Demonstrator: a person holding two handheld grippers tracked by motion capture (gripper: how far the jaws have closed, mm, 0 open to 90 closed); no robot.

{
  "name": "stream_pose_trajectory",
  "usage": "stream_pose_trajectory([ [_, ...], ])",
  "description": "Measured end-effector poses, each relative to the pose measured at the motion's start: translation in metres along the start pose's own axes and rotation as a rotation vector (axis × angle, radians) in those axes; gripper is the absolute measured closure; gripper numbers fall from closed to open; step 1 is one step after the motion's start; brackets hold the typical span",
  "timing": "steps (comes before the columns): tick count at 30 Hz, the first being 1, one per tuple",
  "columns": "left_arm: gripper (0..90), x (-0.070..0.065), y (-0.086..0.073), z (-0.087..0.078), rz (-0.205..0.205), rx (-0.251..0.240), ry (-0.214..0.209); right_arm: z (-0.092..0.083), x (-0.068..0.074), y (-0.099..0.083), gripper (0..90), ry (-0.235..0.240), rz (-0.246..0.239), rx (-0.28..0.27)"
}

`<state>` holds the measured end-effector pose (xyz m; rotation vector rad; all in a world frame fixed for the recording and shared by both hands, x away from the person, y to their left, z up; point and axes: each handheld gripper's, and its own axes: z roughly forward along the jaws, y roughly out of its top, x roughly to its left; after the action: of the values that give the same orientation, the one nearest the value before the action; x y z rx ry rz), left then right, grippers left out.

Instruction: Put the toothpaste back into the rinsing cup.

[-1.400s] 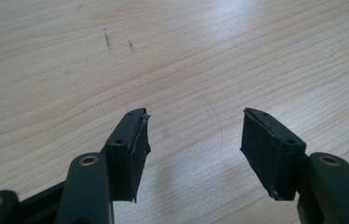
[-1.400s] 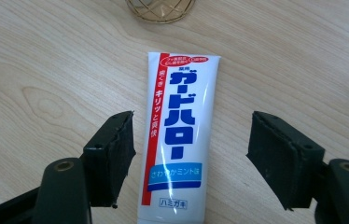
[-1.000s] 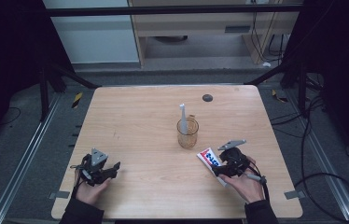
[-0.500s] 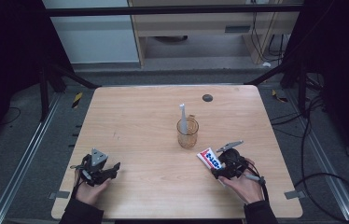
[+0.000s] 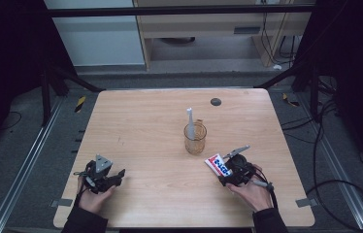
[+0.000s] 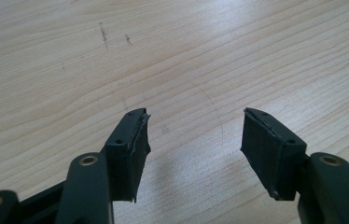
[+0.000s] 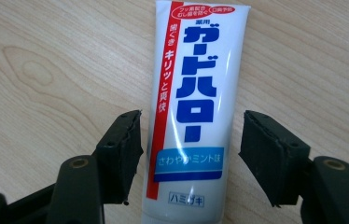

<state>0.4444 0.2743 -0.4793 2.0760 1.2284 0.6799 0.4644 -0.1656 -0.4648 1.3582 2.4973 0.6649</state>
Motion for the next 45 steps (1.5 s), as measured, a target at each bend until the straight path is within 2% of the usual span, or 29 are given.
stream_pose_trajectory([
  [6,40.6,0.0,0.0,0.0,-0.001,0.001,0.001,0.005,-0.002,0.008,38.7,-0.003,-0.001,-0.006],
  [9,40.7,0.0,0.0,0.0,0.0,0.001,0.001,0.008,-0.003,0.011,39.1,0.003,0.017,-0.013],
  [22,40.7,0.001,0.0,0.0,0.0,0.003,0.002,0.019,-0.003,0.024,40.6,0.013,0.014,0.005],
  [30,40.7,0.0,0.0,0.001,0.002,0.005,-0.001,0.023,-0.007,0.025,39.6,0.034,0.025,0.014],
  [45,40.7,0.0,0.0,0.002,0.004,0.007,-0.002,0.029,-0.003,0.026,41.2,0.017,0.009,0.037],
])
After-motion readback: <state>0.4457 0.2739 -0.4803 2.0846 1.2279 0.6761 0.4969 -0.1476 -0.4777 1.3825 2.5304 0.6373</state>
